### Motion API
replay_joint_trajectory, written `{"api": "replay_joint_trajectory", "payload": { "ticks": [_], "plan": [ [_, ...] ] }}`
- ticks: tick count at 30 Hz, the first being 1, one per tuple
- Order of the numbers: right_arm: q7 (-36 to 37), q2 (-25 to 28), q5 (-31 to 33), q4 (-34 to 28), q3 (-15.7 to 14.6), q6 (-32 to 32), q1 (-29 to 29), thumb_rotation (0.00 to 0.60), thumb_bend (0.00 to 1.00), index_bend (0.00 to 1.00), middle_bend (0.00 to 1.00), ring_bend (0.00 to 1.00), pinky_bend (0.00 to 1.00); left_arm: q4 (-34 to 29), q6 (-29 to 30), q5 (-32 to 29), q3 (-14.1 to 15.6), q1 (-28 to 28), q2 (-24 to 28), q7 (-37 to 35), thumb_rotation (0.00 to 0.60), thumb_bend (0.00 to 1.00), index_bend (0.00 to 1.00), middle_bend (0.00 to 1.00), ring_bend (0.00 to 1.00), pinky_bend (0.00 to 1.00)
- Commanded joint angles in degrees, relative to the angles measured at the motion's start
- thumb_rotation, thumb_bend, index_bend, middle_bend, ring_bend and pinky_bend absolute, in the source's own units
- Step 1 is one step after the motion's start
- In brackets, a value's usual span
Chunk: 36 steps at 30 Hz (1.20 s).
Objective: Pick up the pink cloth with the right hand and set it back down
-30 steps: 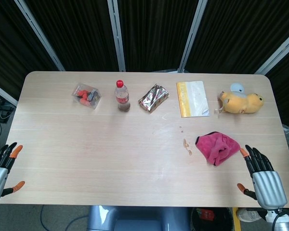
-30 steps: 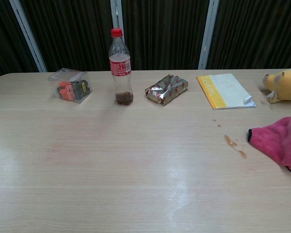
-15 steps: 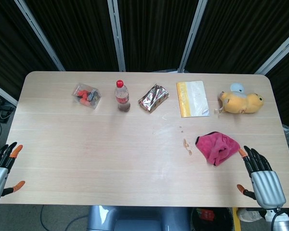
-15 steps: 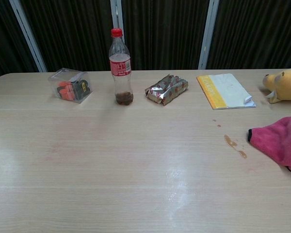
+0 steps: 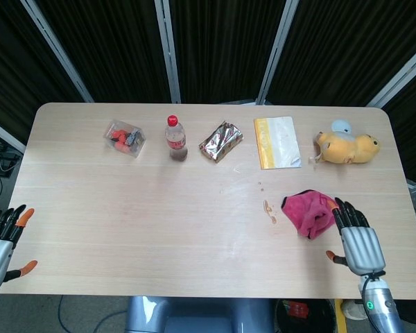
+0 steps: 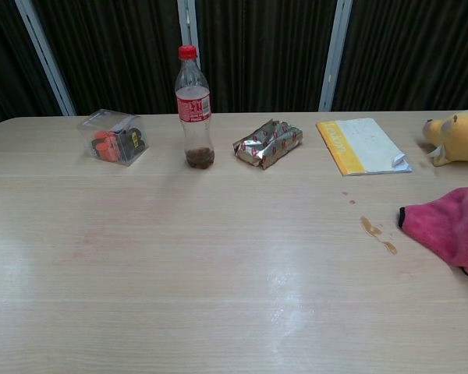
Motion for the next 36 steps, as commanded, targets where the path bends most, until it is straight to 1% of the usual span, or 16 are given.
{"api": "replay_joint_trajectory", "payload": {
  "ticks": [1,4,8,14,19,22,24,30,33,36],
  "plan": [
    [-4.39,-4.77,6.74,2.54,3.42,-3.32,3.5,0.6,0.0,0.03,0.0,0.0,0.14,0.05,-0.42,-0.22,0.02,-0.18,0.05,-0.29,0.6,0.0,0.0,0.0,0.0,0.0],
    [-6.4,-7.03,10.99,4.76,4.96,-4.88,5.39,0.6,0.0,0.03,0.0,0.0,0.14,0.21,-0.73,-0.33,-0.08,-0.42,0.01,-0.65,0.6,0.0,0.0,0.0,0.0,0.0],
    [-7.65,-9.39,14.87,7.75,6.16,-6.04,7.19,0.6,0.0,0.03,0.0,0.0,0.14,0.58,-1.09,-0.32,-0.16,-0.75,-0.13,-1.31,0.6,0.0,0.0,0.0,0.0,0.0],
    [-7.59,-11.89,18.36,11.78,6.43,-7.33,8.54,0.6,0.02,0.04,0.0,0.0,0.14,0.87,-1.12,0.2,-0.07,-0.97,-0.14,-1.14,0.6,0.0,0.0,0.0,0.0,0.0],
    [-7.26,-13.75,20.66,15.57,6.49,-8.54,9.59,0.6,0.04,0.07,0.0,0.0,0.14,1.32,-0.41,0.92,0.07,-0.81,-0.38,-1.41,0.6,0.0,0.0,0.0,0.0,0.0],
    [-6.89,-14.35,21.34,16.25,6.71,-8.65,9.84,0.6,0.06,0.13,0.01,0.0,0.2,1.36,-0.44,0.85,0.07,-0.82,-0.41,-1.41,0.6,0.0,0.0,0.0,0.0,0.0],
    [-6.71,-15.32,21.39,17.38,6.86,-8.27,10.24,0.6,0.06,0.16,0.04,0.0,0.24,1.32,-0.68,0.61,0.07,-0.87,-0.45,-1.24,0.6,0.0,0.0,0.0,0.0,0.0],
    [-6.57,-18.28,22.5,21.14,7.5,-8.37,11.71,0.6,0.08,0.23,0.1,0.0,0.29,0.98,-0.38,0.78,0.17,-0.72,-0.67,-0.39,0.6,0.0,0.0,0.0,0.0,0.0],
    [-6.38,-19.61,22.91,22.84,7.88,-8.5,12.49,0.6,0.09,0.28,0.16,0.05,0.37,0.96,-0.43,0.51,0.14,-0.68,-0.75,-0.36,0.6,0.0,0.0,0.0,0.0,0.0],
    [-6.05,-20.84,22.93,24.7,8.12,-8.45,13.1,0.6,0.09,0.31,0.19,0.08,0.41,0.85,-0.6,0.29,0.12,-0.71,-0.8,-0.25,0.6,0.0,0.0,0.0,0.0,0.0]
  ]
}}
